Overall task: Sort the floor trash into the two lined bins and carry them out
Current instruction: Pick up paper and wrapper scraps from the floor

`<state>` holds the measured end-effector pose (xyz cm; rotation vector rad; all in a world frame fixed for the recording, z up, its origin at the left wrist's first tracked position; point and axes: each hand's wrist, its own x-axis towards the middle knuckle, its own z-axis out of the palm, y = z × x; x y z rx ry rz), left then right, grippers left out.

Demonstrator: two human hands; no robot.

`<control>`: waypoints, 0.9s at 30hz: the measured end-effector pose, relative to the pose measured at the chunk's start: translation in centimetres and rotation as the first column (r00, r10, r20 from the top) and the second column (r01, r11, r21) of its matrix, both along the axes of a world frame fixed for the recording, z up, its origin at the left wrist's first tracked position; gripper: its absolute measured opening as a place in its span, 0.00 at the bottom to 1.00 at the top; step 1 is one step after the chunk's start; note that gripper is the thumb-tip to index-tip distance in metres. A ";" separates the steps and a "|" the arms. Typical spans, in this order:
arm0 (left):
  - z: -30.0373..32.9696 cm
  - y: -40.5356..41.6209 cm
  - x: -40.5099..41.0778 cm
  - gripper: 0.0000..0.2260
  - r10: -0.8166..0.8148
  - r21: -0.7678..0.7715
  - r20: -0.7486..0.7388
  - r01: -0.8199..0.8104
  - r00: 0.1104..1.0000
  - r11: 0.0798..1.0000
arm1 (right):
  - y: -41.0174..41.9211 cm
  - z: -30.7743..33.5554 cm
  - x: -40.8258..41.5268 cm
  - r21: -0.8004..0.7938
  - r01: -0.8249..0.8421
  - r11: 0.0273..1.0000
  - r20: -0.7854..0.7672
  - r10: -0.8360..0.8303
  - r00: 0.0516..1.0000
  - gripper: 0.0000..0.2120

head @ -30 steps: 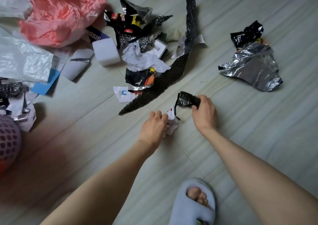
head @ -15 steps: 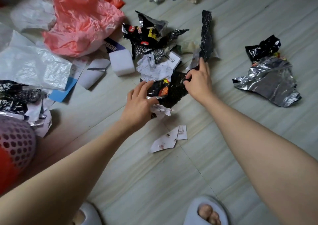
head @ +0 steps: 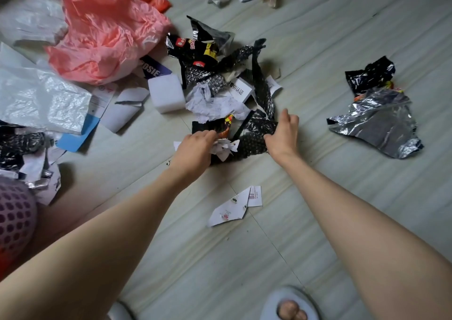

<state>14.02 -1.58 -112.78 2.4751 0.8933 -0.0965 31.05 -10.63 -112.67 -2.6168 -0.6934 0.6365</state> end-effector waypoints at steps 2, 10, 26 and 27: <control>0.5 0.1 -0.7 0.09 0.043 -0.038 0.047 -0.042 0.998 0.998 | -0.8 0.2 0.0 -0.050 0.090 0.995 -0.039 -0.092 0.995 0.18; 0.5 -1.5 -5.4 0.05 0.266 -0.132 0.100 -0.252 0.959 0.959 | -5.2 2.1 -2.8 0.012 0.385 0.923 -0.407 -0.348 0.845 0.02; -1.1 -1.0 -8.7 0.10 0.139 -0.176 -0.013 -0.139 0.990 0.975 | -6.3 1.4 -10.1 -0.361 -0.475 0.802 -0.123 0.464 0.877 0.17; -1.1 -0.9 -8.5 0.11 0.121 -0.146 0.009 -0.118 0.993 0.982 | -6.3 1.4 -9.8 -0.359 -0.462 0.811 -0.133 0.445 0.885 0.16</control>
